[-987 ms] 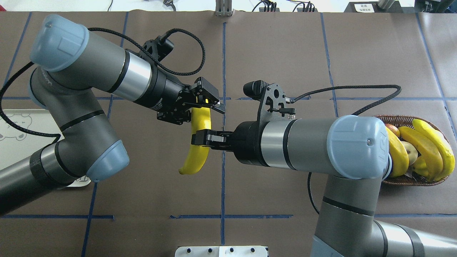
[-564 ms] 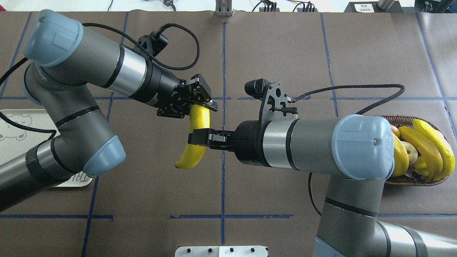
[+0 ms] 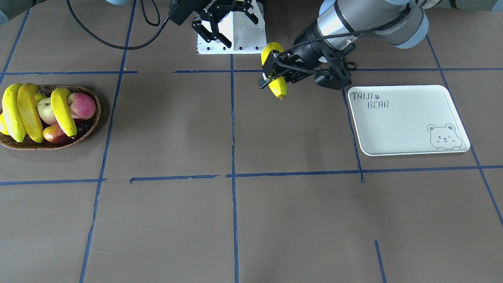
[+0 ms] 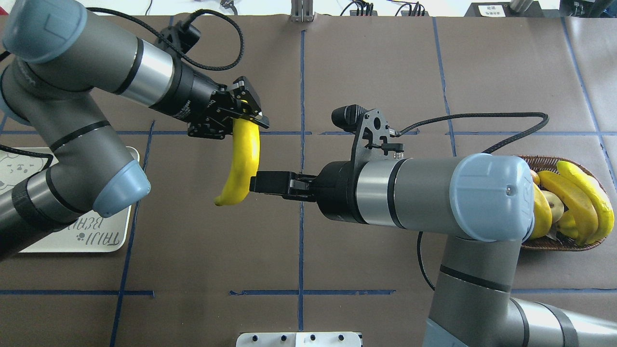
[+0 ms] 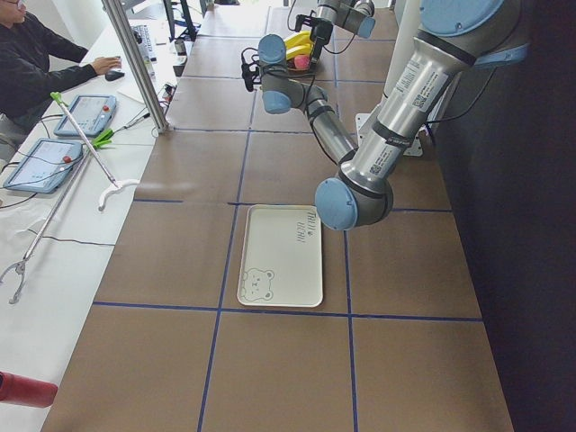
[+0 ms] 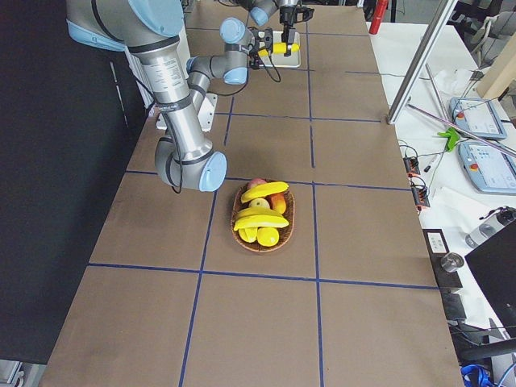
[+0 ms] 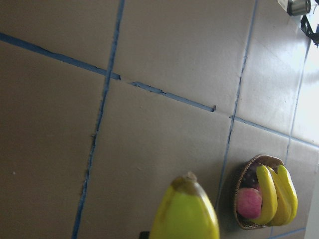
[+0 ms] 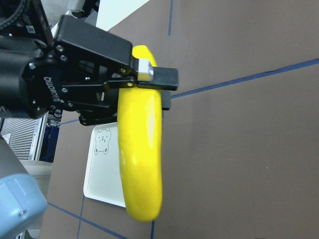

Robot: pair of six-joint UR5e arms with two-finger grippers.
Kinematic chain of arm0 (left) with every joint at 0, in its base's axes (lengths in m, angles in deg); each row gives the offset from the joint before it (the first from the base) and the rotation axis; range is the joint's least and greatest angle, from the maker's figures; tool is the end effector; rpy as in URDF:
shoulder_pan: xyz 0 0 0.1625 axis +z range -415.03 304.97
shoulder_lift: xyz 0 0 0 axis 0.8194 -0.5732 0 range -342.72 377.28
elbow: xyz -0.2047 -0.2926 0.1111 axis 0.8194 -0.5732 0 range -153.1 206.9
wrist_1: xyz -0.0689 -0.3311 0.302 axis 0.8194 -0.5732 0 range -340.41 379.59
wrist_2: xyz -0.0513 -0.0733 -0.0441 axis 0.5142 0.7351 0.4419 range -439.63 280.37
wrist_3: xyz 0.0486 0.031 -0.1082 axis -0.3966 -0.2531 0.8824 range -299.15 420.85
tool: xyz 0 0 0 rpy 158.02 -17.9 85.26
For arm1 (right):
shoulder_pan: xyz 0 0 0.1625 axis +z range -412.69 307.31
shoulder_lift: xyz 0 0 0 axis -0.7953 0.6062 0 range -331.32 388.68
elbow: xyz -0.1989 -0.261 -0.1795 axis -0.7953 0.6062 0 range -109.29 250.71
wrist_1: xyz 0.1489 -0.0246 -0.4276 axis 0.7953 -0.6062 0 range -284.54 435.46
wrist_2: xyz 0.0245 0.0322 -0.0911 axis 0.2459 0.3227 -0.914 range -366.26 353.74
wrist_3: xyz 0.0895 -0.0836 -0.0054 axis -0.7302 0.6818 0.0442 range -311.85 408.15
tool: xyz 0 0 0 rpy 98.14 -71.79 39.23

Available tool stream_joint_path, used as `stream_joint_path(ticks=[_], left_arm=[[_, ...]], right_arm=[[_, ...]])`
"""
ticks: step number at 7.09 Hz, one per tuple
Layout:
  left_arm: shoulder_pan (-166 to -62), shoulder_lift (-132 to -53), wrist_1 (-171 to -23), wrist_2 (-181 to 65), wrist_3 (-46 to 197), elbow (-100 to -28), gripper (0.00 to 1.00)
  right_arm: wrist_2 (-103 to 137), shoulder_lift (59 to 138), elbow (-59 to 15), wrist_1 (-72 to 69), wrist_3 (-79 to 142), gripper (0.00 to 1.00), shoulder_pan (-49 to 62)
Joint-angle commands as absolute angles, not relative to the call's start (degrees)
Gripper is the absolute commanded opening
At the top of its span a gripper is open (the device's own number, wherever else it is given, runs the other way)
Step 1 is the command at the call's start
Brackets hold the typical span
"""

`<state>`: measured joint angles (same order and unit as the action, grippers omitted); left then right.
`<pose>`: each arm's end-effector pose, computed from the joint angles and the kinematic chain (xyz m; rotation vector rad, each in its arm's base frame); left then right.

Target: Transfer all bananas from basket to plate

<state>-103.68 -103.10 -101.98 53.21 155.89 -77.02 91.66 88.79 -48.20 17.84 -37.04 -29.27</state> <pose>0.3661 -0.4916 0.1076 -0.1195 1.3916 -0.2861 -0.4403 -0.3175 0.0139 0.2832 -1.5677 0.1432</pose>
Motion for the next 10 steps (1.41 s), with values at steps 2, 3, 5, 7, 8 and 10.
stream_joint_path(ticks=[2,3,5,7,8,10], left_arm=[[-114.9,-82.7,-99.8,55.7,133.9,-76.5,0.0],[-116.7,-77.5,-99.3,55.3,126.8,-73.8,0.0],[-116.6,-73.4,-99.1,48.9,121.9,-67.1,0.0],[-116.7,-73.3,-99.1,47.6,116.7,-61.8,0.0],[-117.0,-73.3,-99.1,45.7,115.6,-61.2,0.0],[-117.3,-73.2,-99.1,44.5,114.5,-60.5,0.06]], right_arm=[[92.8,90.2,-49.1,14.0,-36.7,0.99,-25.7],[94.6,90.1,-50.0,9.1,-36.5,0.99,-23.9],[102.6,90.4,-50.0,2.6,-35.7,0.99,-17.5],[113.9,91.0,-50.1,-7.2,-20.0,0.99,-9.0],[114.3,92.2,-50.0,-7.6,-18.7,0.99,-7.9],[114.4,94.1,-49.9,-7.5,-16.4,0.99,-6.9]])
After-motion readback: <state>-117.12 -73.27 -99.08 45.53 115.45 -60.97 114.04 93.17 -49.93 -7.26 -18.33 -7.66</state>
